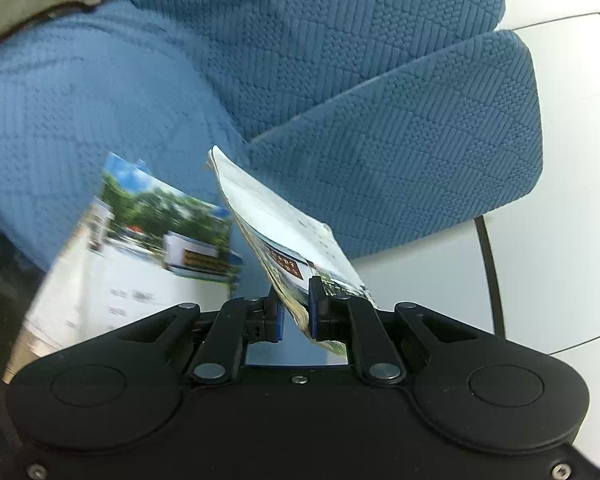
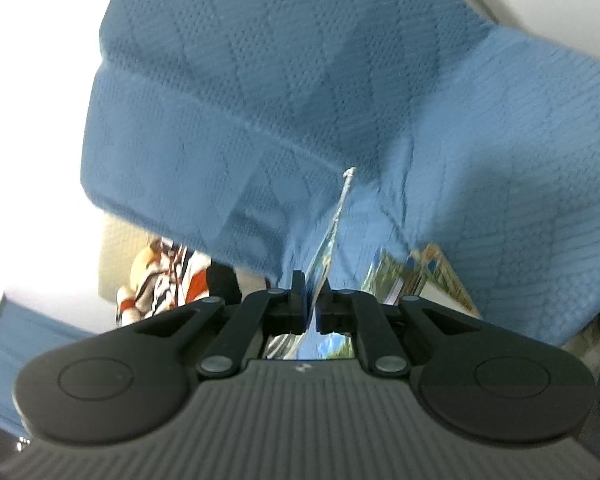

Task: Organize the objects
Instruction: 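Carry the postcard with both grippers and lower it onto the book stack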

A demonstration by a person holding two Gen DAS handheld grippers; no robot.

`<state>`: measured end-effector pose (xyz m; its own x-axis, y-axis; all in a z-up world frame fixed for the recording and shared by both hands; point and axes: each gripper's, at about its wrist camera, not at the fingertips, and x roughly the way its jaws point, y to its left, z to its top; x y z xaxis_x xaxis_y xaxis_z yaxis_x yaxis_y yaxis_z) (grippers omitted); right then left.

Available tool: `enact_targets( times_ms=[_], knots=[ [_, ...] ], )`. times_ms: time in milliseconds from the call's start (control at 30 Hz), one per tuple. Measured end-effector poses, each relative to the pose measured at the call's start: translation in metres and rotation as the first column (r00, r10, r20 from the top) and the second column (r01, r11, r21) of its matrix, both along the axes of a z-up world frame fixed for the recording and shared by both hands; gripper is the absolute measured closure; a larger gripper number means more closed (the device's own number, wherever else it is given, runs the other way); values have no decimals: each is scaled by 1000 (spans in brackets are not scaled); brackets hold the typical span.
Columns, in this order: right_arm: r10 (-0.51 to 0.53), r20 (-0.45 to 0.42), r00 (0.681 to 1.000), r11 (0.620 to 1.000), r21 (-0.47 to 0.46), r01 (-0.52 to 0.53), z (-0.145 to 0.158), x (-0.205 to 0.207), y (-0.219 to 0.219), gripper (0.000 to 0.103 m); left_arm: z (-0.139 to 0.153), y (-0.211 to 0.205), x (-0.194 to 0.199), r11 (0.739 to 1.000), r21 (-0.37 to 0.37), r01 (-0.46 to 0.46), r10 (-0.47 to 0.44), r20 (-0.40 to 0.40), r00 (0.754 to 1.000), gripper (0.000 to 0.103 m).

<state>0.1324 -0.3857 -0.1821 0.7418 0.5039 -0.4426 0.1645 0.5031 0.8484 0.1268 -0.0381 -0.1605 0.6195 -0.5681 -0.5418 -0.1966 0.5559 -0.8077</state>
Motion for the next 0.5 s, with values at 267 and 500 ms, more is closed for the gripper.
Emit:
enact_targets(
  times_ms=[267,500],
  knots=[
    [70,-47,996,996,-55,-73,-37,0,39,92,-42,37,-4,998,55,40,-37,-55,998,92],
    [86,-170,982,987,-119,-107,-74,-15,56,92,-79,45,-17,990,116,80,-64,-137,989,93]
  ],
)
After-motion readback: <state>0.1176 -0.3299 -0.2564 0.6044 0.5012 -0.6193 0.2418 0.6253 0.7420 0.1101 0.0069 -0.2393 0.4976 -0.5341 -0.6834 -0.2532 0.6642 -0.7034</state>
